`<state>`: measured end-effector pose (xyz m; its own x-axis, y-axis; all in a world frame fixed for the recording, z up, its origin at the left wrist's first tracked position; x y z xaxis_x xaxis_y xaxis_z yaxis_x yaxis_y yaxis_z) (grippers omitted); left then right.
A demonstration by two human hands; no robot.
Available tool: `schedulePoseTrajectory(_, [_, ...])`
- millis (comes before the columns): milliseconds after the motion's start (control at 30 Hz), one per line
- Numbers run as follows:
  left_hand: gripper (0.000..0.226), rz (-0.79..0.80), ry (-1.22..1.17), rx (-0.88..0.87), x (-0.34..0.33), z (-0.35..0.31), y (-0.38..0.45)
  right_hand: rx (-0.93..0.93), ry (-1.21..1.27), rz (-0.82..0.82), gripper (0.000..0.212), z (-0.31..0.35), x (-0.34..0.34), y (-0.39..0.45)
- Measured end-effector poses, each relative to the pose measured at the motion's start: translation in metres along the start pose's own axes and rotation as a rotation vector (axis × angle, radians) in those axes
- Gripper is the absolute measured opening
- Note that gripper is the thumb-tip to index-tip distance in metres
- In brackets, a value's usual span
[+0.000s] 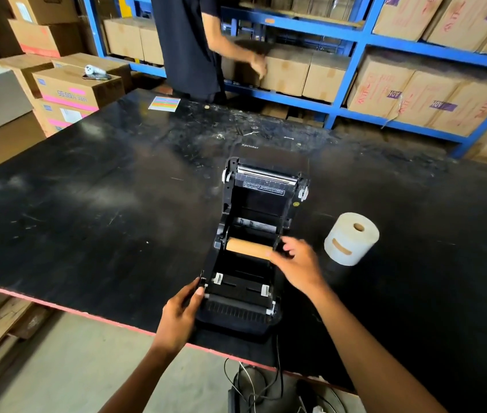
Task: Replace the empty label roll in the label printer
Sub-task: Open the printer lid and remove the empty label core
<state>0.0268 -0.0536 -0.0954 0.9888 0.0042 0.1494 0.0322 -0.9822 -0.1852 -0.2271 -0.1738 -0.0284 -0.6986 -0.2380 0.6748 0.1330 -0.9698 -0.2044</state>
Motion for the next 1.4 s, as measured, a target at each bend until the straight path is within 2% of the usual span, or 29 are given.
schedulePoseTrajectory(100, [0.035, 0.008, 0.001, 0.012, 0.001, 0.001, 0.002, 0.037, -0.304, -0.025, 0.042, 0.006, -0.011, 0.008])
schedulePoseTrajectory(267, [0.028, -0.002, 0.068, 0.051, 0.015, -0.014, 0.018, 0.066, -0.376, -0.055, 0.028, 0.012, -0.009, 0.019])
schedulePoseTrajectory(333, [0.036, -0.037, 0.105, 0.029, 0.021, -0.033, 0.029, 0.119, -0.305, -0.058, 0.021, 0.016, -0.006, 0.016])
schedulePoseTrajectory(433, [0.046, -0.034, 0.132, -0.039, 0.015, -0.064, 0.049, 0.172, -0.075, -0.062, 0.014, 0.024, 0.006, 0.011])
schedulePoseTrajectory(533, [0.052, 0.04, 0.159, -0.065, -0.013, -0.082, 0.066, 0.148, 0.095, -0.042, 0.013, 0.027, 0.014, 0.003])
schedulePoseTrajectory(600, [0.048, 0.072, 0.201, -0.093, -0.034, -0.089, 0.068, 0.111, 0.208, -0.049, 0.013, 0.019, 0.021, -0.006])
schedulePoseTrajectory(700, [0.039, 0.063, 0.212, -0.2, -0.06, -0.107, 0.059, 0.042, 0.404, -0.1, 0.011, -0.01, 0.045, -0.028])
schedulePoseTrajectory(867, [0.031, 0.183, 0.183, -0.323, -0.129, -0.13, 0.051, -0.045, 0.569, -0.228, 0.007, -0.068, 0.091, -0.079])
schedulePoseTrajectory(1033, [0.032, 0.364, 0.068, -0.287, -0.198, -0.129, 0.061, -0.158, 0.709, -0.282, 0.022, -0.129, 0.111, -0.113])
schedulePoseTrajectory(1133, [0.033, 0.411, 0.004, -0.212, -0.226, -0.121, 0.075, -0.217, 0.845, -0.341, 0.013, -0.164, 0.118, -0.122])
schedulePoseTrajectory(1200, [0.034, 0.365, 0.136, -0.234, -0.236, -0.118, 0.088, -0.268, 0.909, -0.425, 0.009, -0.19, 0.127, -0.128])
schedulePoseTrajectory(1267, [0.039, 0.329, 0.421, -0.282, -0.251, -0.115, 0.099, -0.319, 0.933, -0.448, 0.01, -0.214, 0.137, -0.132])
schedulePoseTrajectory(1400, [0.046, 0.43, 0.974, -0.284, -0.295, -0.084, 0.119, -0.364, 0.89, -0.405, 0.012, -0.243, 0.154, -0.127])
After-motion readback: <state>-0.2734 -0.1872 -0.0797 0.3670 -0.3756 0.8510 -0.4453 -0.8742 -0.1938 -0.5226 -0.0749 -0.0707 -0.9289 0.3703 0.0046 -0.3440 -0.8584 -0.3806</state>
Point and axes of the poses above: each hand's wrist, its own y-axis towards the middle knuckle, its own x-axis out of the back of the hand, z = x × y, the point moved 10 cm from there along y, towards the middle knuckle, and after that the axes turned 12 degrees about z, right-handed, at the moved point
